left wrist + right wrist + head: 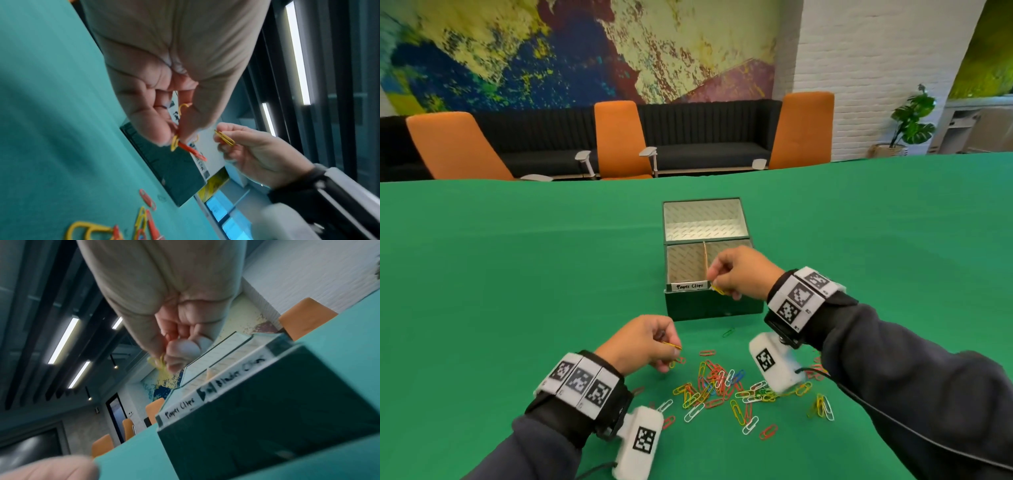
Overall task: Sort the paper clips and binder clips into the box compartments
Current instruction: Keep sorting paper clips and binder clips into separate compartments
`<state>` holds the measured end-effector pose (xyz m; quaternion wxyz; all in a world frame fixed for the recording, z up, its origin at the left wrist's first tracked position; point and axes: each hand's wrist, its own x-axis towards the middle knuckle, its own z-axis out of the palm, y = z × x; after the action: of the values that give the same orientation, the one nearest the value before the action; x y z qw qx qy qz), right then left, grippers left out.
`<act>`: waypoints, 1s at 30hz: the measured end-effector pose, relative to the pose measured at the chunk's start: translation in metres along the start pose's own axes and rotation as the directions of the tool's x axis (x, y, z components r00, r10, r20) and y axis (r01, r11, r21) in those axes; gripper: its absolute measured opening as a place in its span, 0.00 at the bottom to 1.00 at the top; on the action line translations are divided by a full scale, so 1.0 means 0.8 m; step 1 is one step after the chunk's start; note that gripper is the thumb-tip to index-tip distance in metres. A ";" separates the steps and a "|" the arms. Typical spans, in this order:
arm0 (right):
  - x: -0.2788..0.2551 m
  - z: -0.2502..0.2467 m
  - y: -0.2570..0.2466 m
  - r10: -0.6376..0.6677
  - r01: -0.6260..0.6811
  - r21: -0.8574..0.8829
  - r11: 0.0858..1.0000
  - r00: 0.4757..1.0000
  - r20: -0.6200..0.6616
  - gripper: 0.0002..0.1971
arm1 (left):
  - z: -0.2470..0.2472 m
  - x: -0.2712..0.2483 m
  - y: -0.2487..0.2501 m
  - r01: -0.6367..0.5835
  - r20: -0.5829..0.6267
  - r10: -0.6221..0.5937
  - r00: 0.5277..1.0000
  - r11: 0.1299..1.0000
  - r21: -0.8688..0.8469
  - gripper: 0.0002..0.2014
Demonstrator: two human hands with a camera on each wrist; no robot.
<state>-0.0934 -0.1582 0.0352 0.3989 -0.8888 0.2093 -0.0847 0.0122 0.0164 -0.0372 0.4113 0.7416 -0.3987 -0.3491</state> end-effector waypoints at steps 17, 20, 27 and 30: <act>-0.001 -0.019 0.009 -0.091 0.119 0.169 0.978 0.983 -0.161 0.05 | -0.028 0.028 0.049 -0.086 -0.260 0.069 0.963 0.995 -0.055 0.13; -0.023 -0.023 0.026 -0.069 0.079 0.111 0.991 0.993 -0.094 0.06 | -0.041 0.066 0.084 -0.078 -0.331 0.087 0.940 0.996 0.043 0.07; -0.071 -0.037 0.063 0.045 -0.002 -0.278 0.961 0.988 0.148 0.09 | -0.038 0.066 0.096 -0.103 -0.371 0.169 0.913 0.976 0.193 0.12; -0.088 -0.049 0.075 0.271 -0.105 -0.619 0.778 0.946 0.180 0.19 | -0.029 0.040 0.071 -0.108 -0.222 0.188 0.957 0.938 0.329 0.08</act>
<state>-0.1876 -0.1894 0.0178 0.1263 -0.9466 0.2597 0.1435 0.0287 -0.0232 0.0169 0.3607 0.8029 -0.4492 -0.1529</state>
